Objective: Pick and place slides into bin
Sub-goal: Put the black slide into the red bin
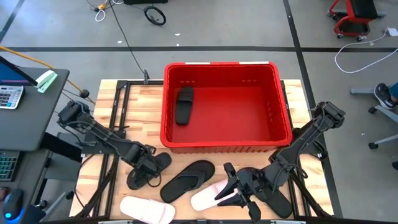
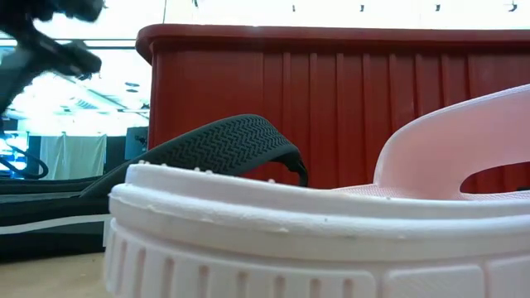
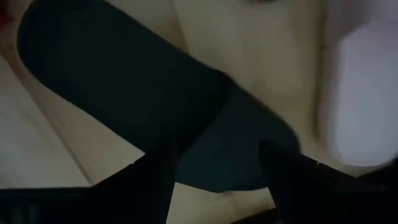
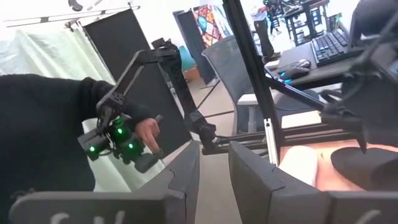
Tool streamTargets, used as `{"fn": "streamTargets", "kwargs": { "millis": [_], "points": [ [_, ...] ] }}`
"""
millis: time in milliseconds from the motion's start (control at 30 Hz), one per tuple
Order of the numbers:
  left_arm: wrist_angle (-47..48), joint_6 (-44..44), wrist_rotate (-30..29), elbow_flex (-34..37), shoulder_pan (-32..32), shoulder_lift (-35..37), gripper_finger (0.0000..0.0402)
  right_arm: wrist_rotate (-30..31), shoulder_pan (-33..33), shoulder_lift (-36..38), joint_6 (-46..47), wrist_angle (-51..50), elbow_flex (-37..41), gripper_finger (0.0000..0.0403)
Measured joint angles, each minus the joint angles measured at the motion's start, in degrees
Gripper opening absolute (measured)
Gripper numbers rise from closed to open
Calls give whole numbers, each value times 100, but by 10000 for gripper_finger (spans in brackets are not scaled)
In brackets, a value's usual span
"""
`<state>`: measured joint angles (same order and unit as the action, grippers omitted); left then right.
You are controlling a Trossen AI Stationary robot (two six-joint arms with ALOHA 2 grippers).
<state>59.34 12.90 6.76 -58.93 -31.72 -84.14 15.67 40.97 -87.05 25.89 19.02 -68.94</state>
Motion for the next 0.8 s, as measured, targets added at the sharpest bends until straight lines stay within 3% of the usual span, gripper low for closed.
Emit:
{"fn": "streamTargets", "kwargs": {
  "millis": [233,400,633,800],
  "points": [
    [-783,-155,88,693,245,2,210,497,234,2,236,-7,1,92],
    [-945,269,473,942,316,11,195,700,342,2,260,-9,-1,92],
    [-864,446,1067,808,188,11,122,703,343,4,101,-11,1,92],
    [-793,589,1140,797,186,9,70,709,343,4,-270,-13,1,92]
  ]
}}
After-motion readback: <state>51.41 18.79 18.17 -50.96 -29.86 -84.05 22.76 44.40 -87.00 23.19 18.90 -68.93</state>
